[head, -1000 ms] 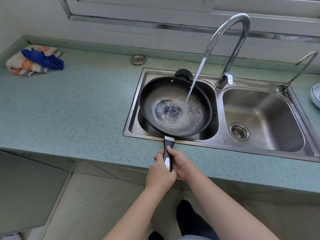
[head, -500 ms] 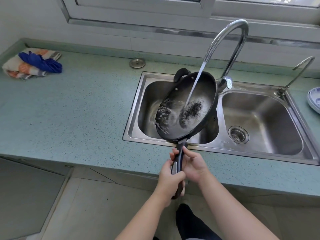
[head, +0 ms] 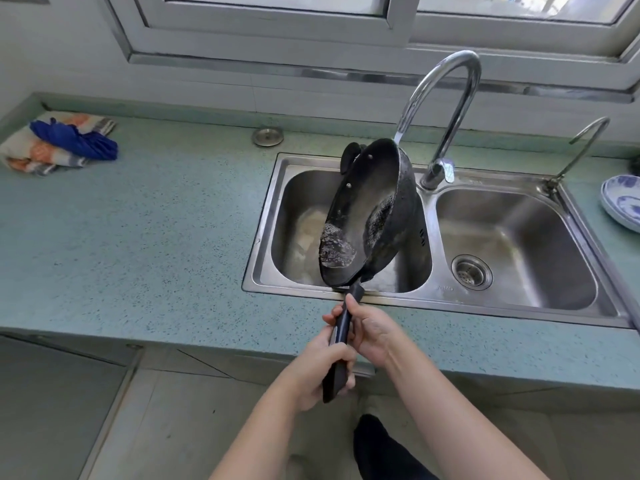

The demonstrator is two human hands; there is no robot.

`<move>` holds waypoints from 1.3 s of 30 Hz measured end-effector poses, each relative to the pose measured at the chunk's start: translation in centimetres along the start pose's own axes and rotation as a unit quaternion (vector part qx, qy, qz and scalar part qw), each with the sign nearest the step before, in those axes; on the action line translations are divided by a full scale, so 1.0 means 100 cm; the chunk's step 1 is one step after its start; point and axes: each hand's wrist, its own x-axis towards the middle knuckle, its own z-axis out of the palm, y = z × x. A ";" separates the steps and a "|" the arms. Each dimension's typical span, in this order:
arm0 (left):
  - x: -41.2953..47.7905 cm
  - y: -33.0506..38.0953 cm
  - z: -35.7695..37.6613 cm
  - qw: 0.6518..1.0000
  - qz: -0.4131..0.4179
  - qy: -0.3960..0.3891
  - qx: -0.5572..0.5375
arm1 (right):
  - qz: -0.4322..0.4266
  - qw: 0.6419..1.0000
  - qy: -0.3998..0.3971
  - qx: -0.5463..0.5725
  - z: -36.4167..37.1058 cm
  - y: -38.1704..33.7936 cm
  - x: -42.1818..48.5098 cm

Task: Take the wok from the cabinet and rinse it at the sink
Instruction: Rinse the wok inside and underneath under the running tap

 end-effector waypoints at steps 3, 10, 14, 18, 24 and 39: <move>0.004 0.016 -0.002 0.993 -0.075 0.047 0.074 | 0.009 1.000 0.003 0.003 0.006 0.001 0.000; 0.018 0.008 0.018 0.914 0.025 0.245 0.323 | -0.009 0.999 0.041 -0.022 0.015 0.001 0.002; 0.018 0.006 0.010 0.938 0.043 0.217 0.267 | -0.020 0.995 0.057 -0.080 0.014 -0.001 0.000; 0.019 0.000 0.006 0.965 0.026 0.180 0.189 | -0.042 0.989 0.063 -0.125 0.010 -0.001 -0.002; 0.026 -0.008 0.011 0.985 0.021 0.129 0.110 | -0.086 0.977 0.097 -0.167 0.001 -0.004 -0.003; 0.057 -0.007 0.020 0.998 -0.030 0.041 0.040 | -0.114 0.935 0.174 -0.288 -0.025 -0.017 0.009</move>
